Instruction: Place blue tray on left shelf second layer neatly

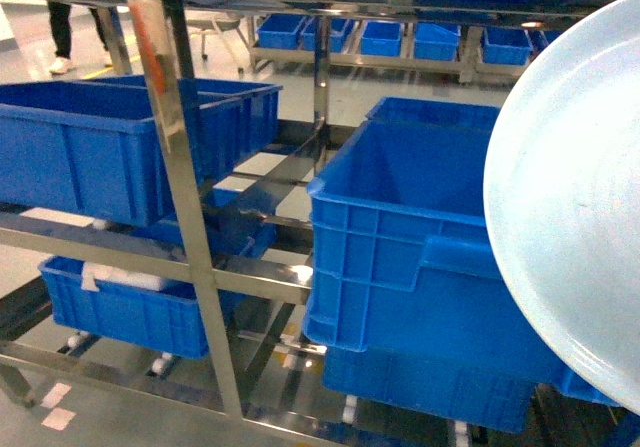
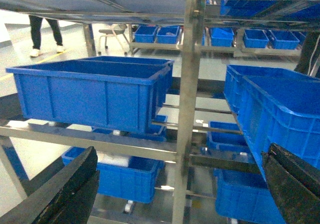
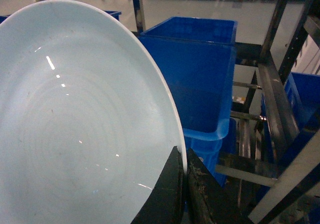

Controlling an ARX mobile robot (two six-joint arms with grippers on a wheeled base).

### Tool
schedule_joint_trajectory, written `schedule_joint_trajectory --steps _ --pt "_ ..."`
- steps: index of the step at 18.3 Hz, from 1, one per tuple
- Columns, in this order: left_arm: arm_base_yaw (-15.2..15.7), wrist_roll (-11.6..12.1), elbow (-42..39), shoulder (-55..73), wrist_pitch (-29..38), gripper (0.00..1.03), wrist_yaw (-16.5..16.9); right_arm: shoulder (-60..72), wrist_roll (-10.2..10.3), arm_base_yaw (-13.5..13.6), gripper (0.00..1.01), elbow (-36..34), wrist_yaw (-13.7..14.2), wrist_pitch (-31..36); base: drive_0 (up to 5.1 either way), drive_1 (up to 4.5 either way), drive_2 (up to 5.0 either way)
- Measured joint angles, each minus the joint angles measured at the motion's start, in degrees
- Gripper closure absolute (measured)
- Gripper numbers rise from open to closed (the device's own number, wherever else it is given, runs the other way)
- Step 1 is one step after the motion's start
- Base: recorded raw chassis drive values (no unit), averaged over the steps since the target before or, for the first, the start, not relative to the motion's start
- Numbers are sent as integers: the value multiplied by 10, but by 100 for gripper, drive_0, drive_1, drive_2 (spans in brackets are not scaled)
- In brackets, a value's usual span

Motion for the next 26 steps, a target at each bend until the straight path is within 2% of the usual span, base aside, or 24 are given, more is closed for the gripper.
schedule_joint_trajectory --steps 10,26 --pt "-1 0 0 0 0 5 1 -1 0 0 99 0 2 0 -124 -124 -124" --pt "0 0 0 0 0 5 0 0 0 0 99 0 1 0 0 0 0"
